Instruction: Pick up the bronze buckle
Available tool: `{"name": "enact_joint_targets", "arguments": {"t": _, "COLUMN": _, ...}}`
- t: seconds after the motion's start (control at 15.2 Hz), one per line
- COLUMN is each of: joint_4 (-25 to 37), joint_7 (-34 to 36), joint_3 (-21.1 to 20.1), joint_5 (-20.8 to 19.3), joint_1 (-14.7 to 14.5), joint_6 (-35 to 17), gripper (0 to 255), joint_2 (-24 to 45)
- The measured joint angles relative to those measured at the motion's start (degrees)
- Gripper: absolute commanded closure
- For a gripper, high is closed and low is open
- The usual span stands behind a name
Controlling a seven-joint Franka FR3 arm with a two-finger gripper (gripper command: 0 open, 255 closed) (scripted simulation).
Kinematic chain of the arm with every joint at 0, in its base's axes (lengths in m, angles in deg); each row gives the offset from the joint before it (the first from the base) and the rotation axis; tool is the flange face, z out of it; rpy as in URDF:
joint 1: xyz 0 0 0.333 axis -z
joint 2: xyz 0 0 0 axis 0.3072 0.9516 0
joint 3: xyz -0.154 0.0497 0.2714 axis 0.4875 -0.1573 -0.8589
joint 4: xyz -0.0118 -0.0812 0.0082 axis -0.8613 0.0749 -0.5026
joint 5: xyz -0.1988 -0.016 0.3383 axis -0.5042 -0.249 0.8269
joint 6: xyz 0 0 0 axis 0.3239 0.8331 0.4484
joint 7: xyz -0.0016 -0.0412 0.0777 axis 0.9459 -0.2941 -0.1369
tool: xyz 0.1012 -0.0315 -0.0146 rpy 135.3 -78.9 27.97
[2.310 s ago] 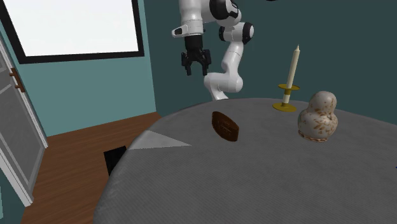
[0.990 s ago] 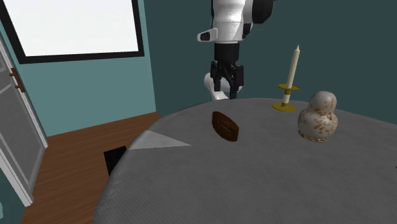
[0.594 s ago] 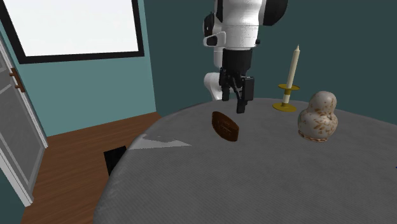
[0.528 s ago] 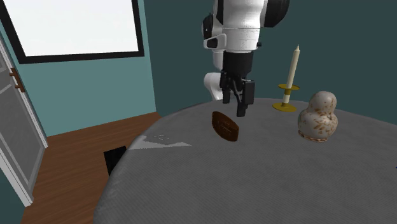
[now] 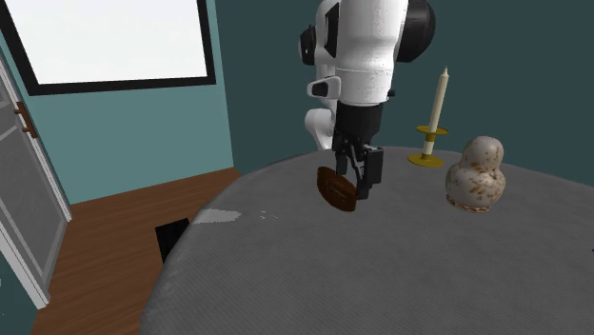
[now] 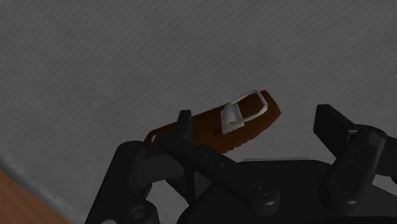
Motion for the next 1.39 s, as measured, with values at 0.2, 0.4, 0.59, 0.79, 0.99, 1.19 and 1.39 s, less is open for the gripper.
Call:
{"name": "enact_joint_targets", "arguments": {"t": 0.2, "joint_4": -1.3, "joint_7": -0.1, "joint_3": 0.1, "joint_5": 0.1, "joint_1": 0.2, "joint_6": -1.1, "gripper": 255, "joint_2": -0.2}}
{"name": "enact_joint_targets", "arguments": {"t": 0.4, "joint_4": -1.4, "joint_7": 0.0, "joint_3": 0.0, "joint_5": 0.1, "joint_1": 0.2, "joint_6": -1.3, "gripper": 255, "joint_2": -0.2}}
{"name": "enact_joint_targets", "arguments": {"t": 0.59, "joint_4": -1.4, "joint_7": 0.0, "joint_3": 0.0, "joint_5": 0.1, "joint_1": 0.2, "joint_6": -1.3, "gripper": 255, "joint_2": -0.2}}
{"name": "enact_joint_targets", "arguments": {"t": 0.79, "joint_4": -1.4, "joint_7": 0.0, "joint_3": 0.1, "joint_5": 0.1, "joint_1": 0.2, "joint_6": -1.2, "gripper": 255, "joint_2": -0.2}}
{"name": "enact_joint_targets", "arguments": {"t": 0.99, "joint_4": 0.4, "joint_7": -0.1, "joint_3": 0.0, "joint_5": 0.0, "joint_1": 0.1, "joint_6": 0.4, "gripper": 255, "joint_2": -0.1}}
{"name": "enact_joint_targets", "arguments": {"t": 1.19, "joint_4": 2.8, "joint_7": 0.0, "joint_3": -0.1, "joint_5": -0.1, "joint_1": -0.2, "joint_6": 2.6, "gripper": 255, "joint_2": 0.2}}
{"name": "enact_joint_targets", "arguments": {"t": 1.39, "joint_4": 5.8, "joint_7": -0.1, "joint_3": -0.1, "joint_5": -0.2, "joint_1": -0.5, "joint_6": 5.2, "gripper": 255, "joint_2": 0.6}}
